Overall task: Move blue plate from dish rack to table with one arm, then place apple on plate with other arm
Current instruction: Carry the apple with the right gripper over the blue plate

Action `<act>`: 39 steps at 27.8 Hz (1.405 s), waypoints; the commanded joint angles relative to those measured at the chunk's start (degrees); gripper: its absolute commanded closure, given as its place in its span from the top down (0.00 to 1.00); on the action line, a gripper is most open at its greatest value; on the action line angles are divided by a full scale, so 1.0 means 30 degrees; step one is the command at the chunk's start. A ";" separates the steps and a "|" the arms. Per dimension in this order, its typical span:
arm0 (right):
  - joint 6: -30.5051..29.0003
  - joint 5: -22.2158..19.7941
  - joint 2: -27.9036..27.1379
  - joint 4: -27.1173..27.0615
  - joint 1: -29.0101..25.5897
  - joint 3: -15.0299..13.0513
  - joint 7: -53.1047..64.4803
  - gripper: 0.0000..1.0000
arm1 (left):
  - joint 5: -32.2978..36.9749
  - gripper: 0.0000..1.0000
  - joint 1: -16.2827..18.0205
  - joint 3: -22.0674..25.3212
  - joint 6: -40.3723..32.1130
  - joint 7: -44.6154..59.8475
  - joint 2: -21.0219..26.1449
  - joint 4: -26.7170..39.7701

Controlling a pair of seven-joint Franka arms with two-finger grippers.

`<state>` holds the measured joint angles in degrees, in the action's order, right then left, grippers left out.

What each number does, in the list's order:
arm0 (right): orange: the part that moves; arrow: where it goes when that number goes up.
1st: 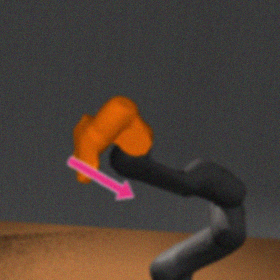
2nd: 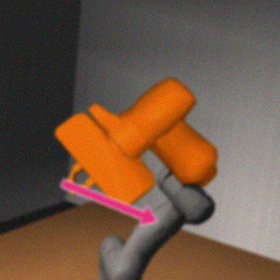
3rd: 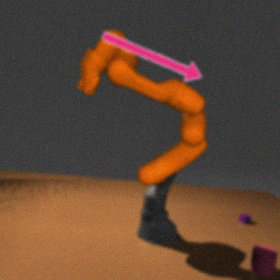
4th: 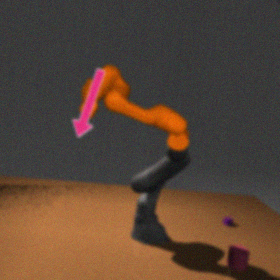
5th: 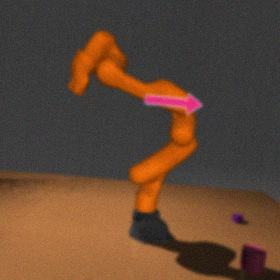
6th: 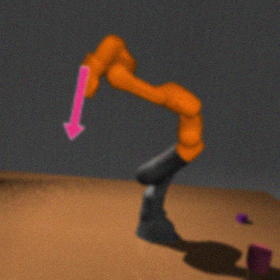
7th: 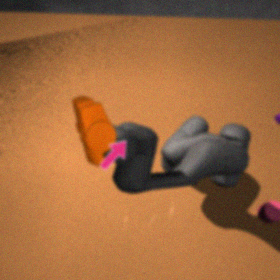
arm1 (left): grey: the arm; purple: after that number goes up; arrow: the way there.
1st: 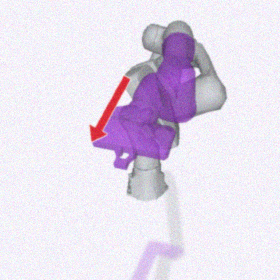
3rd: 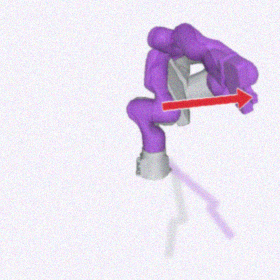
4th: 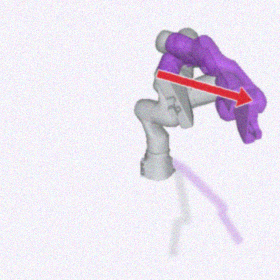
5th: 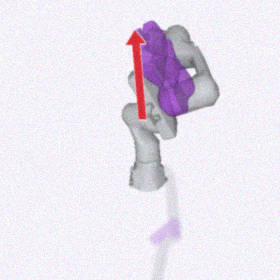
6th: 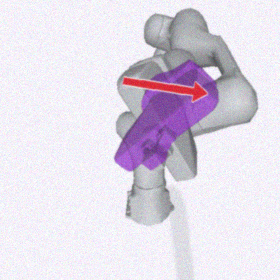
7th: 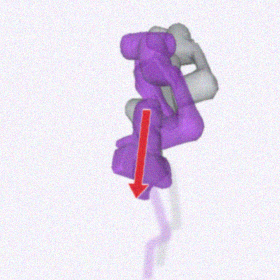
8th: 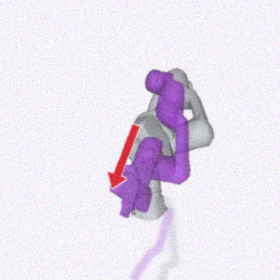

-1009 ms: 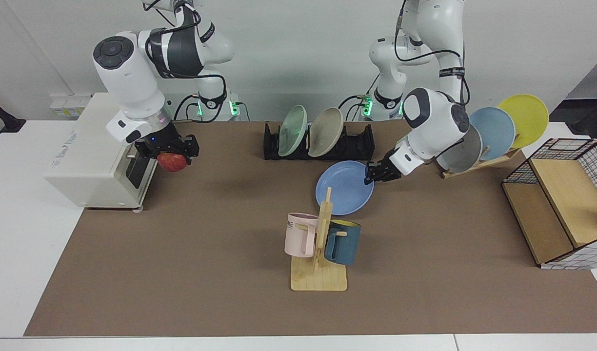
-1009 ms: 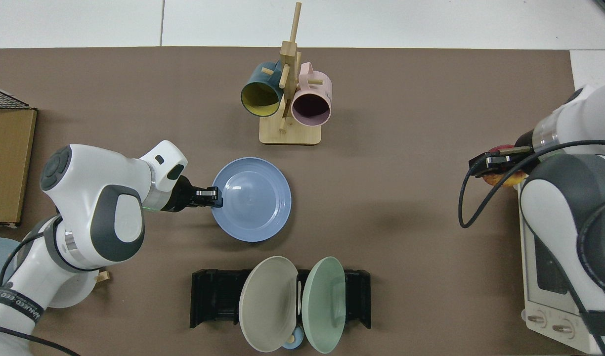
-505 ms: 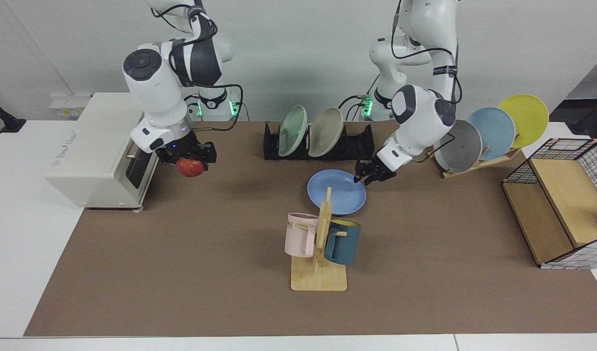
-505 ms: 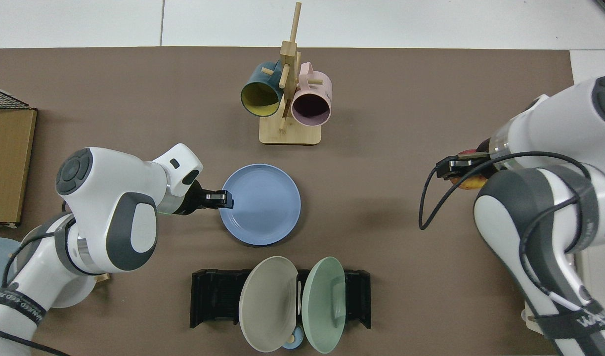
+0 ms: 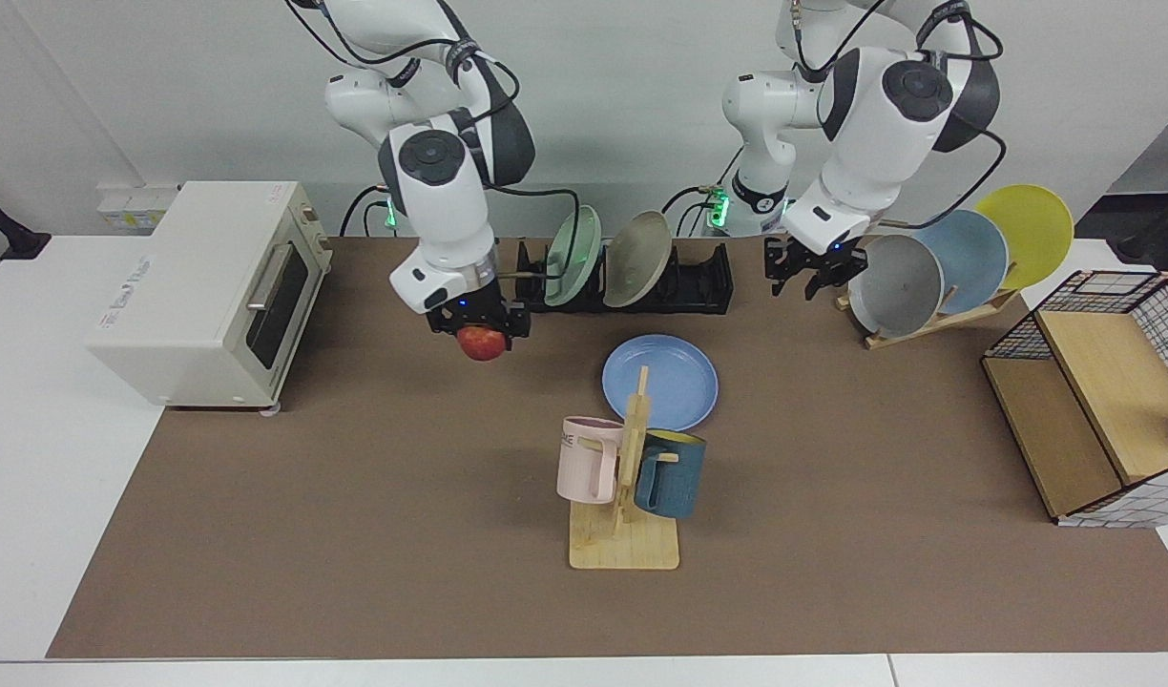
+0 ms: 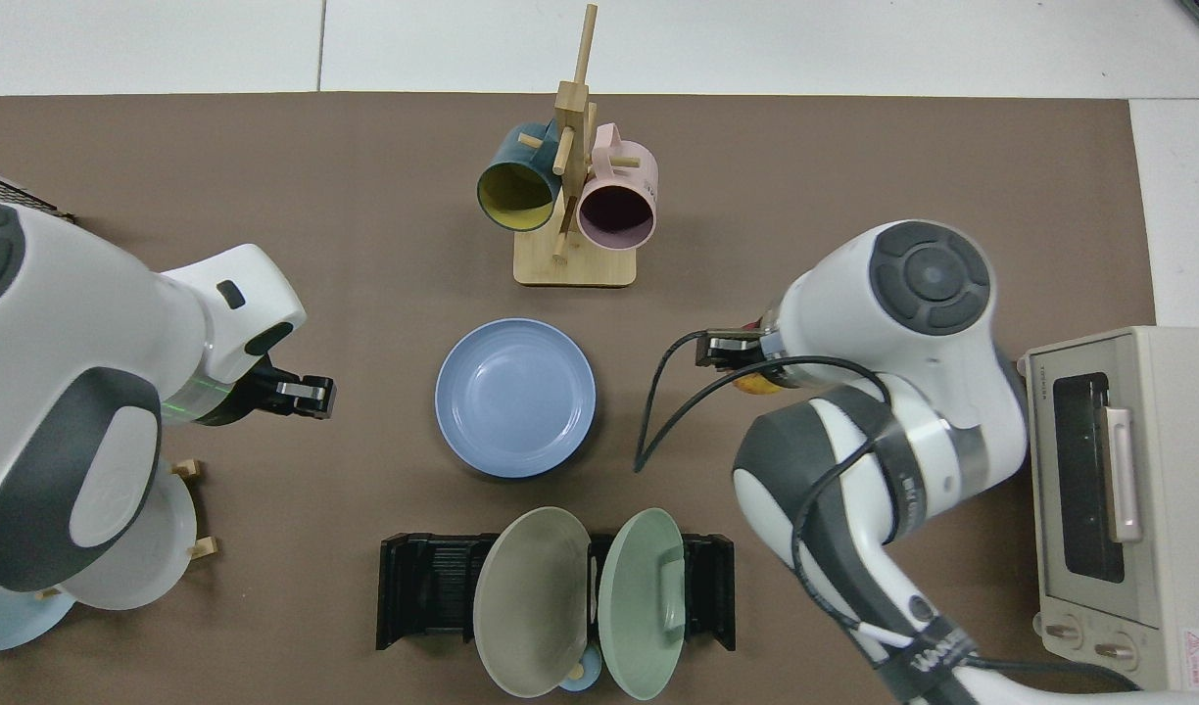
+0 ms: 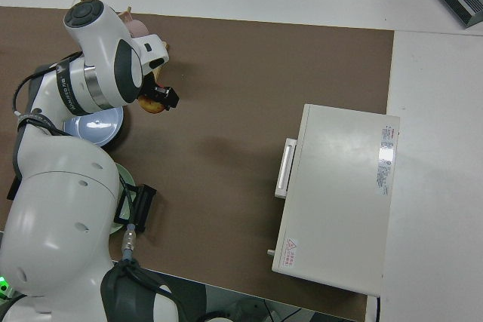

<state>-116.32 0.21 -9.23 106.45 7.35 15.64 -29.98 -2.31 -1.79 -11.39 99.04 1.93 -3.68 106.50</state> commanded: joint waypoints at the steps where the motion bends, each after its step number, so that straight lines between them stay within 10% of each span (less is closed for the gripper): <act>1: -0.0864 -0.0391 -0.1520 -0.1055 -0.0137 0.1845 -0.2514 0.00 | 0.1384 0.81 0.0068 0.0045 -0.1516 0.0120 0.0231 -0.2156; 13: -0.3351 -0.3115 -0.5300 -0.1614 0.0126 0.5536 -0.5799 0.00 | 0.1855 0.99 0.0215 -0.0160 -0.3276 0.0032 0.1052 -0.5821; 29: -0.5992 -0.5693 -0.9111 -0.3958 0.0595 0.7237 -0.6063 0.00 | 0.0946 0.99 0.0771 -0.0042 -0.2983 -0.0554 0.0965 -0.5821; 35: -0.6021 -0.6016 -0.9229 -0.3929 0.0596 0.7238 -0.6004 0.36 | 0.0858 1.00 0.0771 0.0045 -0.3276 -0.0583 0.0759 -0.5616; 37: -0.5992 -0.6016 -0.9229 -0.3929 0.0566 0.7238 -0.6004 0.66 | 0.0858 1.00 0.0771 0.0045 -0.3276 -0.0583 0.0730 -0.5616; 38: -0.5992 -0.6074 -0.9229 -0.3929 0.0595 0.7238 -0.5917 1.00 | 0.0858 1.00 0.0771 0.0045 -0.3247 -0.0583 0.0730 -0.5616; 39: -0.5992 -0.6220 -0.9229 -0.3929 0.0624 0.7238 -0.5916 1.00 | 0.0858 1.00 0.0771 0.0045 -0.3247 -0.0583 0.0730 -0.5616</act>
<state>-133.84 -15.89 -35.72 95.90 9.45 36.47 -46.07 0.78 0.13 -11.21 90.71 1.07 -1.36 90.55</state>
